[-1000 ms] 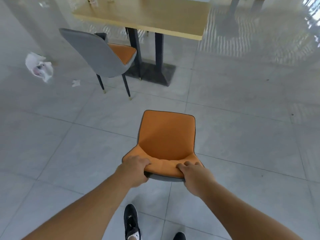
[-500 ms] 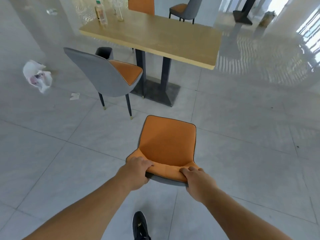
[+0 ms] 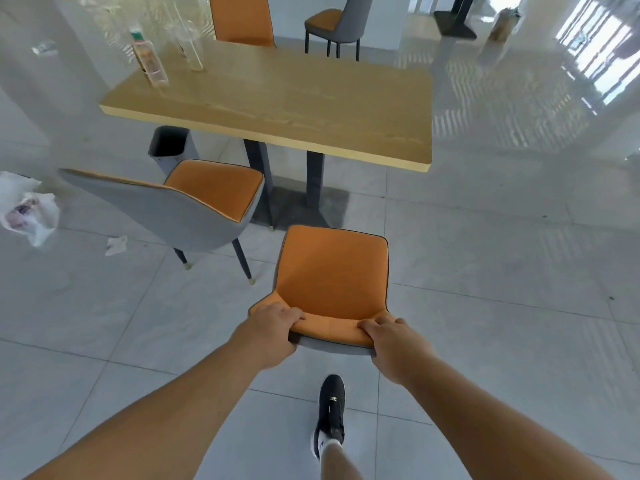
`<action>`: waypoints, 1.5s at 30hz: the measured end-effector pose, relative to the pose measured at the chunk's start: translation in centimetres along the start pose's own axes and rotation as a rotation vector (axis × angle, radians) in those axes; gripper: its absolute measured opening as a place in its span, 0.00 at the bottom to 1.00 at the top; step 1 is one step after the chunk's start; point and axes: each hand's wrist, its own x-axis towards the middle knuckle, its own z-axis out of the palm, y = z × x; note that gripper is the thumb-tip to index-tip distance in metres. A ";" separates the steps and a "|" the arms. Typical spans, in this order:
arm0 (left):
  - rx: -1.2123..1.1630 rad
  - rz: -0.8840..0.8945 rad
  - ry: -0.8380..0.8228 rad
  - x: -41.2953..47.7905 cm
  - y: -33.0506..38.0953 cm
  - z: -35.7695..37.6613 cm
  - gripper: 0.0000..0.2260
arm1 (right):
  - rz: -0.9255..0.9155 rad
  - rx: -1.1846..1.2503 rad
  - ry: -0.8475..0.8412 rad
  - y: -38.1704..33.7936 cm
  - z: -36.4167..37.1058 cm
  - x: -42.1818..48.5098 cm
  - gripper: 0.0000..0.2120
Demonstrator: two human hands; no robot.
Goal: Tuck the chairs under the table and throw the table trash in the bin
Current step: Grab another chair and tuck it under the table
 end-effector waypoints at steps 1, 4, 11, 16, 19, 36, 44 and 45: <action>-0.001 0.000 0.004 1.6 -0.5 -1.0 0.25 | -0.002 0.004 0.006 0.1 -0.9 1.7 0.21; -0.005 -0.005 0.021 6.5 -1.7 -4.0 0.24 | 0.001 0.013 0.026 0.5 -3.8 7.0 0.21; -0.011 0.002 0.009 15.8 -3.7 -10.1 0.25 | 0.033 0.040 0.006 1.2 -10.0 16.6 0.20; -0.010 0.031 -0.002 18.8 -6.0 -12.6 0.25 | 0.088 0.043 -0.001 -0.5 -11.7 19.9 0.19; -0.016 0.076 -0.016 19.6 -7.8 -13.7 0.25 | 0.130 0.042 -0.017 -2.0 -12.1 20.7 0.19; 0.454 -0.081 0.105 17.7 -37.2 -25.7 0.18 | 0.225 -0.072 0.065 -24.7 -13.1 28.9 0.14; 0.442 0.184 0.230 18.1 -38.8 -25.0 0.11 | 0.243 -0.170 0.136 -24.7 -12.0 29.5 0.07; 0.430 0.202 0.241 18.2 -38.8 -25.2 0.10 | 0.231 -0.170 0.142 -24.7 -12.0 29.5 0.08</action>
